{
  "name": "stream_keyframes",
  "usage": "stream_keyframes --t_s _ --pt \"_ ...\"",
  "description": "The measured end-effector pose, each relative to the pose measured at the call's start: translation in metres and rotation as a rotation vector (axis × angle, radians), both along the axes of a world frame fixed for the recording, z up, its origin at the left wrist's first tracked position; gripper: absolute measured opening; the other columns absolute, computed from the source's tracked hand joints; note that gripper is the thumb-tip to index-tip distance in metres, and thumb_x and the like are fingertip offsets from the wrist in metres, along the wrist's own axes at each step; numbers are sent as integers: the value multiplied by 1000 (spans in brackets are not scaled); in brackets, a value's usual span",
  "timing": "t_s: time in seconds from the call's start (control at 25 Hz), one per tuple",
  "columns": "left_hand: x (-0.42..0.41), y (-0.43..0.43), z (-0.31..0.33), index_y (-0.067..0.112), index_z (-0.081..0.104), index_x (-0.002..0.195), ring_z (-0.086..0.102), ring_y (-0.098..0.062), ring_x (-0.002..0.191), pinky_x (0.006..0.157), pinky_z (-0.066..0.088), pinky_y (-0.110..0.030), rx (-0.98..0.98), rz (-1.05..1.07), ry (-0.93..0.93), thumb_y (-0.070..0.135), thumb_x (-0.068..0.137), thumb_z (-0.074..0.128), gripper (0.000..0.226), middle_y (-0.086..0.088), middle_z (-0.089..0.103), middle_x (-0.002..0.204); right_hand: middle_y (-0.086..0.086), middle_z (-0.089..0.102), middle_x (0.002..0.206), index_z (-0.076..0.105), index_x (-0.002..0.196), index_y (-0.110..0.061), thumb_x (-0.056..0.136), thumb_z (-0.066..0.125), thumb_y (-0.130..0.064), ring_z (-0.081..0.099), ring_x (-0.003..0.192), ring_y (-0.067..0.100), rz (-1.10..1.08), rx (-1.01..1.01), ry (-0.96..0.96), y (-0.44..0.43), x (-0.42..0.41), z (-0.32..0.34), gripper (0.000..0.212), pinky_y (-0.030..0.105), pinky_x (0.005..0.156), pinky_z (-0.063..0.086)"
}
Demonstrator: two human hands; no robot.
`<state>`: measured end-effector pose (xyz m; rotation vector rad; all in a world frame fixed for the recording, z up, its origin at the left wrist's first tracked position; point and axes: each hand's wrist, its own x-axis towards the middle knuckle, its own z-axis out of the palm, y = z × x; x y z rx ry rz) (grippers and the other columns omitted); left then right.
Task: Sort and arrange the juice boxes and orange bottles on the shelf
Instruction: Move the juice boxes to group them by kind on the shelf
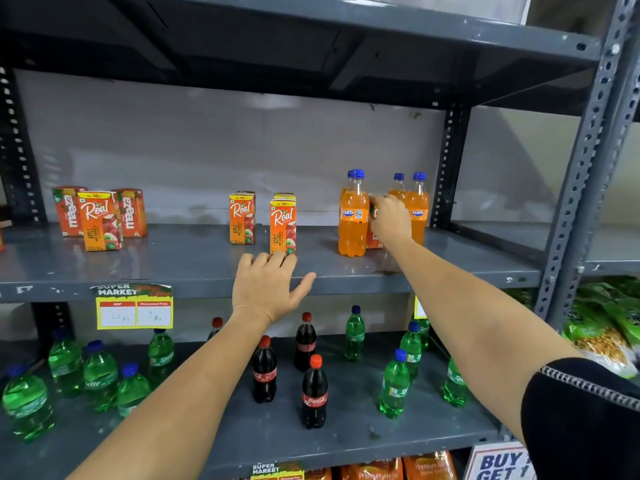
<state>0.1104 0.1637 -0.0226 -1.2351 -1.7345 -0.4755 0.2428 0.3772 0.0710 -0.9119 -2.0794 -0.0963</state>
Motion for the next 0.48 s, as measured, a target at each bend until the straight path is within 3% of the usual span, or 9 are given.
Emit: stream_keyframes --t_s 0.24,0.48 --pt "1 2 0 17 64 89 60 -21 68 65 36 -33 6 19 3 58 89 29 54 0 67 81 14 70 114 66 122 -11 94 61 -16 66 102 27 27 -73 113 5 -1 5 29 38 90 55" --pt "10 -6 5 17 62 89 59 -23 73 67 34 -35 -73 59 -60 58 90 32 50 -1 67 84 14 72 111 69 116 -8 93 63 -19 67 101 29 -23 -43 125 -17 16 13 26 38 87 52"
